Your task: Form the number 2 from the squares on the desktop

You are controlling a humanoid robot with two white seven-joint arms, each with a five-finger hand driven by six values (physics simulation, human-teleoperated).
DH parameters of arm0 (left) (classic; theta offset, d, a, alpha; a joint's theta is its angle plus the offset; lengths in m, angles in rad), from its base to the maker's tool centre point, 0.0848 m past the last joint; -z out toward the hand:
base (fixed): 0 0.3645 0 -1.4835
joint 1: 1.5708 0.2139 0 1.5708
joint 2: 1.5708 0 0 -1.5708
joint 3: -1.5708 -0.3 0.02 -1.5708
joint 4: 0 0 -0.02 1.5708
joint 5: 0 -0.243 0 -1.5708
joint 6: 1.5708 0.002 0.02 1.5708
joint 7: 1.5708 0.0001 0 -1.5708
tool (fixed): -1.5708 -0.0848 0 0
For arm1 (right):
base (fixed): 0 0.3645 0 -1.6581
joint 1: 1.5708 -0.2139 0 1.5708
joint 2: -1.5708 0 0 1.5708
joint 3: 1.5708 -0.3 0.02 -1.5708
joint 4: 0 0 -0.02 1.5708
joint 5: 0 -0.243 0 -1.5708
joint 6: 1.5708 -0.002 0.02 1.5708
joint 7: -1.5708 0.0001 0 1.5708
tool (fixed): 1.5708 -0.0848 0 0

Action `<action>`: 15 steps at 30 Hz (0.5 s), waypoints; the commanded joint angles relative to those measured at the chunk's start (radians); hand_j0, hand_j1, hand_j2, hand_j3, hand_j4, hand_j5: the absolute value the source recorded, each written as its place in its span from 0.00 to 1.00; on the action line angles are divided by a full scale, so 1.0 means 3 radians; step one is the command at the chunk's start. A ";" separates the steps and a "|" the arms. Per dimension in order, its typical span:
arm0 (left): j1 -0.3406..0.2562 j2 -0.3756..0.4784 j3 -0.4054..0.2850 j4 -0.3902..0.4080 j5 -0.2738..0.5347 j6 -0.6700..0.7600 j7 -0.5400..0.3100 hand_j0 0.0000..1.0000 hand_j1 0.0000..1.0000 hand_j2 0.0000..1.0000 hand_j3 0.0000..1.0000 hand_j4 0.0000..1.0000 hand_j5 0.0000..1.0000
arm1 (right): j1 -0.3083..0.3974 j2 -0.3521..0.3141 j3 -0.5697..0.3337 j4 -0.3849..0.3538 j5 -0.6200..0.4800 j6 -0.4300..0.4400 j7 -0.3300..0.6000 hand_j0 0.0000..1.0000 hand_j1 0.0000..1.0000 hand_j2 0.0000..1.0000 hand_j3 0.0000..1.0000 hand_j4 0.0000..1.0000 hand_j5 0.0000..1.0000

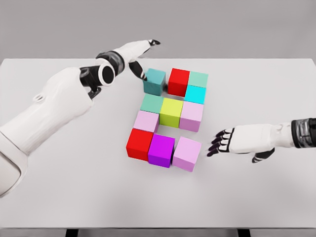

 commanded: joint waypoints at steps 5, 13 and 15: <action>0.0000 0.1101 -0.0035 -0.0644 0.0113 -0.0247 0.0004 1.00 1.00 1.00 1.00 1.00 1.00 | -0.0010 -0.0044 -0.0027 0.0058 -0.0155 0.0008 -0.0001 1.00 1.00 1.00 1.00 1.00 1.00; 0.0158 0.2472 -0.0368 -0.1304 0.0404 -0.3132 -0.0012 1.00 1.00 1.00 1.00 1.00 1.00 | 0.0005 -0.0023 -0.0017 0.0053 -0.0155 0.0008 -0.0001 1.00 1.00 1.00 1.00 1.00 1.00; 0.0159 0.2176 -0.0368 -0.1044 0.0409 -0.3100 -0.0103 1.00 1.00 1.00 1.00 1.00 1.00 | 0.0005 -0.0023 -0.0017 0.0053 -0.0155 0.0008 -0.0001 1.00 1.00 1.00 1.00 1.00 1.00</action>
